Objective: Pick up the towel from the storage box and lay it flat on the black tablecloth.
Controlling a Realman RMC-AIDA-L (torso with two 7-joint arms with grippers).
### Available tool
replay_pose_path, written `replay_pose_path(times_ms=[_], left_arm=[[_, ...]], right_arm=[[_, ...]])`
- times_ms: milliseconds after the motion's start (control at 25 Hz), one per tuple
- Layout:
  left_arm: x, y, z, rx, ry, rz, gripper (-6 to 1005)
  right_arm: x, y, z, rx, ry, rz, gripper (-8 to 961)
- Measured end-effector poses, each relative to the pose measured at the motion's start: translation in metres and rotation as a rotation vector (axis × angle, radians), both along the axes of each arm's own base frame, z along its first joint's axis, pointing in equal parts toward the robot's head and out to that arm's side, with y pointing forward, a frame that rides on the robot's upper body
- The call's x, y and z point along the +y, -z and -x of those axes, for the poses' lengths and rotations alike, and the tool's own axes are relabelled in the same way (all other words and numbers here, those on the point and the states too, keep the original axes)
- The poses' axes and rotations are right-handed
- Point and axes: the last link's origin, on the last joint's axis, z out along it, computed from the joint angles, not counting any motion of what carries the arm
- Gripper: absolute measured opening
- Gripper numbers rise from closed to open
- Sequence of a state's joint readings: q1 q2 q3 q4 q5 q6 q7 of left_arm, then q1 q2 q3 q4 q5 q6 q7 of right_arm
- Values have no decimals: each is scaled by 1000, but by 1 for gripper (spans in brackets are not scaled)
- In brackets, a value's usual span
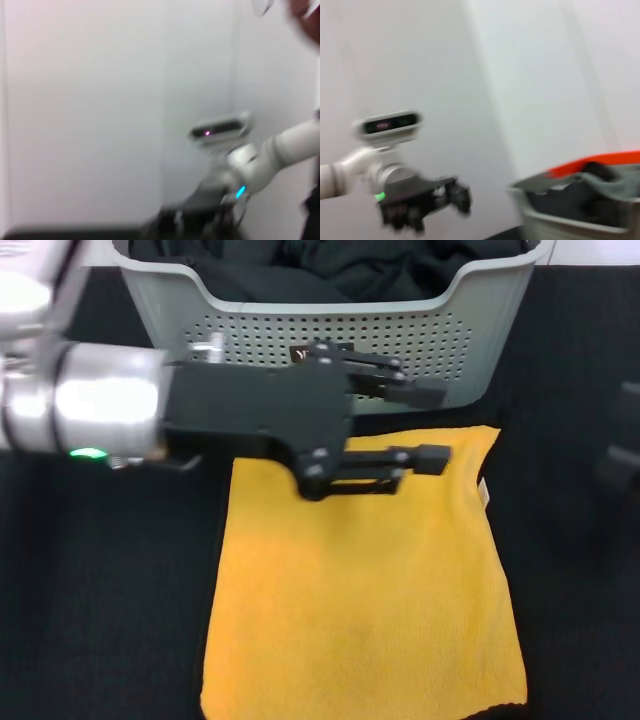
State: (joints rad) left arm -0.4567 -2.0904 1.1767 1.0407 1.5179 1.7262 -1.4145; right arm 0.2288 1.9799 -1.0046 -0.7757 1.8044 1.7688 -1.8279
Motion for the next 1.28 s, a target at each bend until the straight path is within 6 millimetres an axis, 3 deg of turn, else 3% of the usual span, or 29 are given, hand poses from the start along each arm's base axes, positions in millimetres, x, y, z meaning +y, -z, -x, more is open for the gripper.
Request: replay_pose_path(times_ms=[160,320,720,1280], left_arm=[[-18,-27,17,-170,75,17,511],[-23,-43,37,-211,38,9,513],[-28,-45,56,-144,6,18,620],[-31,-46,62,-112,-9,35,625]], right_arm=[[-10,6,11,-25,-62,52,851],[-12,16,33,-27,-150,112,853],[-4,26,62,22,-244,155,856],[-6,31,67,33,-251,196,856]])
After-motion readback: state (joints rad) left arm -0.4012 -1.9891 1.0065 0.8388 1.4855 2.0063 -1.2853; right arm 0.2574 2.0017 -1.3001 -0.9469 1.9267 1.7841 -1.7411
